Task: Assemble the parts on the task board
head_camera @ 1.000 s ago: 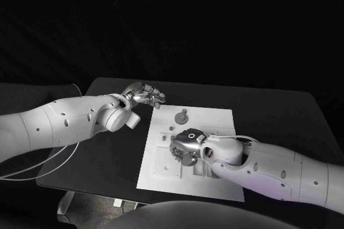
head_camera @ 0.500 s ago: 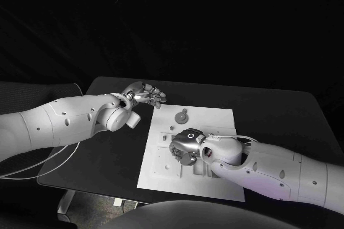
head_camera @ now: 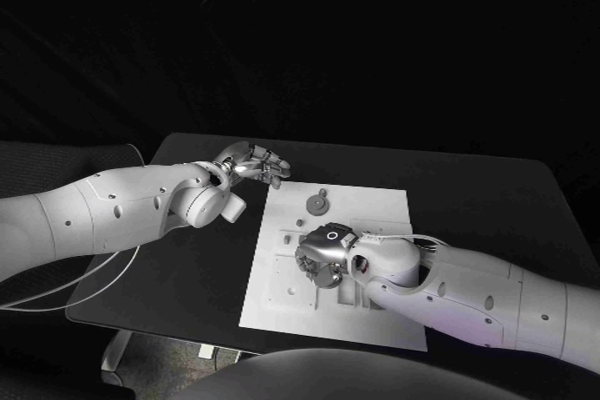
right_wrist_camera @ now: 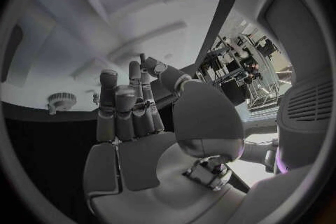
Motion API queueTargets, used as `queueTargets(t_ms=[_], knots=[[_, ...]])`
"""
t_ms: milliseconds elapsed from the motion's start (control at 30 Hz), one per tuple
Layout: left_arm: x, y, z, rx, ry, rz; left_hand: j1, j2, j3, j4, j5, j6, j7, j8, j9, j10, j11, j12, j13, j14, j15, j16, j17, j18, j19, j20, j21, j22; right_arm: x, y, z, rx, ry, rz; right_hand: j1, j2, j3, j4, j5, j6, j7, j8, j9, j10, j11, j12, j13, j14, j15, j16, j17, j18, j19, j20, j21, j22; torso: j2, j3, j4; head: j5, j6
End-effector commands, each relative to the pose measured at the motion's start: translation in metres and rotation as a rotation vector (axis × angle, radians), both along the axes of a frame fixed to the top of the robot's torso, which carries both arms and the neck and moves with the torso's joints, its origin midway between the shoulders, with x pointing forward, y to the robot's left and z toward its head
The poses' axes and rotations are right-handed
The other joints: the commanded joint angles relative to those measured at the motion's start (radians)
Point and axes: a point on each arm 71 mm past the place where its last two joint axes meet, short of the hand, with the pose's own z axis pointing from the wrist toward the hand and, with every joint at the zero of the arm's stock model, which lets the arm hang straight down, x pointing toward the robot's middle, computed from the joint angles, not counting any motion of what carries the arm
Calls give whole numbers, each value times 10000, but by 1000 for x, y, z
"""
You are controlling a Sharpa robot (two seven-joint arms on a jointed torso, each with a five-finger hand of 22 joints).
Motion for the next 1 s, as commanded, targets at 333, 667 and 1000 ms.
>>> queueTargets(t_ms=[333,667,1000], knots=[[0,-3,2,-108,-26,-68,48,22,20,-12,-1,-86,-14,36,-14,24,30,-26,-13,76,-17,-40,25,129,66,0,-40,14,-2,1,-6,-357,214,111,-171,-292,-158,26,20,-466,207,-212,-75,-251,146,-268,-11,-152,63,-40,71,226,-75,-10,31,188,3,4,-1,-8,-8],[0,-2,2,-99,-35,-43,50,20,20,-13,-1,-87,-14,37,-16,24,30,-26,-14,77,-17,-48,36,128,67,0,-42,15,-2,-1,-7,-319,385,-13,-499,-582,-439,53,4,-789,340,-366,-147,-397,216,-402,-6,-253,143,-43,101,226,-138,44,17,189,-1,-4,-4,-21,-37],[0,0,2,-79,-10,-14,107,46,71,-21,93,-95,-11,41,-25,14,35,-29,-25,83,-16,-100,101,122,69,-1,-63,17,1,-7,-4,133,163,-285,-1164,-1022,-1633,78,10,-2032,662,-892,-463,-1088,504,-846,-75,-453,404,13,172,226,-269,64,8,179,0,2,-2,-41,-11]])
